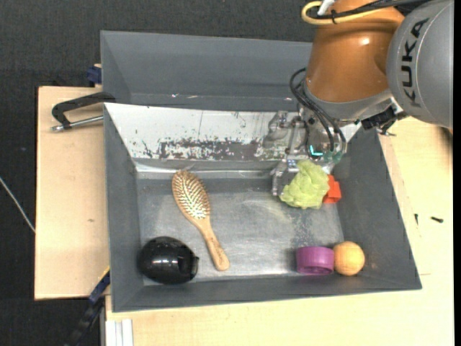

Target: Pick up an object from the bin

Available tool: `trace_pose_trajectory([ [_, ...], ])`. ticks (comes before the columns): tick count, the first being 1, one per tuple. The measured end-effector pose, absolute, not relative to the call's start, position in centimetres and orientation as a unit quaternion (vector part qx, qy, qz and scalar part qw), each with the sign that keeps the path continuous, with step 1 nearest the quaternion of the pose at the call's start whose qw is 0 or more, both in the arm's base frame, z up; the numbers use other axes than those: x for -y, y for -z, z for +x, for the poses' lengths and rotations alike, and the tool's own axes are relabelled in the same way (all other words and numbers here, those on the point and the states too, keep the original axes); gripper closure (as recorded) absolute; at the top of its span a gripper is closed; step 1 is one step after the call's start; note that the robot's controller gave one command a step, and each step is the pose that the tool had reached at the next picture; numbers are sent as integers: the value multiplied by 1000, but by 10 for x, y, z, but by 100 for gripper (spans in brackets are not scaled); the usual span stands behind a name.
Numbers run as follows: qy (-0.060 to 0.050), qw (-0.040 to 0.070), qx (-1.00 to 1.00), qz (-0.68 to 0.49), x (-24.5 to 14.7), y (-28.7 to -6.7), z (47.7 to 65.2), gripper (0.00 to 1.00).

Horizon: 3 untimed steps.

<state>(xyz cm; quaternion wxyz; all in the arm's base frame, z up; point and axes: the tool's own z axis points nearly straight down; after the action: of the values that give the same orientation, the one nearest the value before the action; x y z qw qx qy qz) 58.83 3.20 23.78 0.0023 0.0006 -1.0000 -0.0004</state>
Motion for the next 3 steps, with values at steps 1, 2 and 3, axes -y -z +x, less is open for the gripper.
trace_pose_trajectory([
  [1, 1, -2, 1000, 0, -32, -242, 590, 0],
  [2, 1, -3, 1000, -31, -2, -180, 587, 0],
  [3, 0, 1, 1000, -31, 37, -160, 581, 0],
])
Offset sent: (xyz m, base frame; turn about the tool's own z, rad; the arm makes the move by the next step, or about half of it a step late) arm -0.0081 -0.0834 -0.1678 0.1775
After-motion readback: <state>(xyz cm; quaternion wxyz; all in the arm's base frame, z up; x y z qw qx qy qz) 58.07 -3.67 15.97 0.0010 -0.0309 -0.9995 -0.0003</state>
